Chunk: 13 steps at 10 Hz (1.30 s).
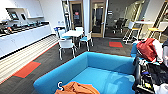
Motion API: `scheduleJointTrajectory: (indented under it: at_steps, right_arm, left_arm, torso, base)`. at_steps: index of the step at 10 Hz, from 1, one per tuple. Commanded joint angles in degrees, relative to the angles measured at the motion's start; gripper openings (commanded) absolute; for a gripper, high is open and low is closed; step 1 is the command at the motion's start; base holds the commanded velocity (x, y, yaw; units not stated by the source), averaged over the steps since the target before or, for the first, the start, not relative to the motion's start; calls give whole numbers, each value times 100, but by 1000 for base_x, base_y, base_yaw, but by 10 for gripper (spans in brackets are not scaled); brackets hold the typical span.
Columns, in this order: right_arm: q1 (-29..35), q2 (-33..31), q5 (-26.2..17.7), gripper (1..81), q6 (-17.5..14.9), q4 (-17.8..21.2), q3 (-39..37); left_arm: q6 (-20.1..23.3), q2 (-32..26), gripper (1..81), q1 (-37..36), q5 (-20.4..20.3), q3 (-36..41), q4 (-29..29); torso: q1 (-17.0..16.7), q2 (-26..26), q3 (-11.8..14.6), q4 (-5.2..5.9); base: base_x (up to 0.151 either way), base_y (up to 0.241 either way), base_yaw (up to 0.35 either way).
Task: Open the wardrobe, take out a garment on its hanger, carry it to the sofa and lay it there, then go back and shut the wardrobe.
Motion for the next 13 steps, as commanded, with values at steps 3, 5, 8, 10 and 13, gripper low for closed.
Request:
scheduleJointTrajectory:
  at_steps: [3,5,8,10,13]
  right_arm:
    - [96,19,-206,811,1,3,14]
    - [79,11,-206,811,-8,-6,14]
    - [61,2,-206,811,-16,-6,6]
    - [61,2,-206,811,-34,-6,6]
    - [52,11,-215,811,-43,-6,6]
  left_arm:
    - [-83,649,811,-230,732,-981,15]
    - [-83,667,811,-230,732,-990,16]
    - [-83,658,811,-229,732,-990,16]
    - [-74,676,811,-229,732,-990,16]
    - [-30,693,811,-229,732,-990,16]
  torso:
    - [7,-2,0,-1388]
    - [7,-2,0,-686]
    - [7,-2,124,-848]
    - [7,0,589,-848]
    - [7,-2,577,-848]
  base:
    - [0,0,0]
    - [0,0,0]
    - [0,0,0]
    - [0,0,0]
    - [0,0,0]
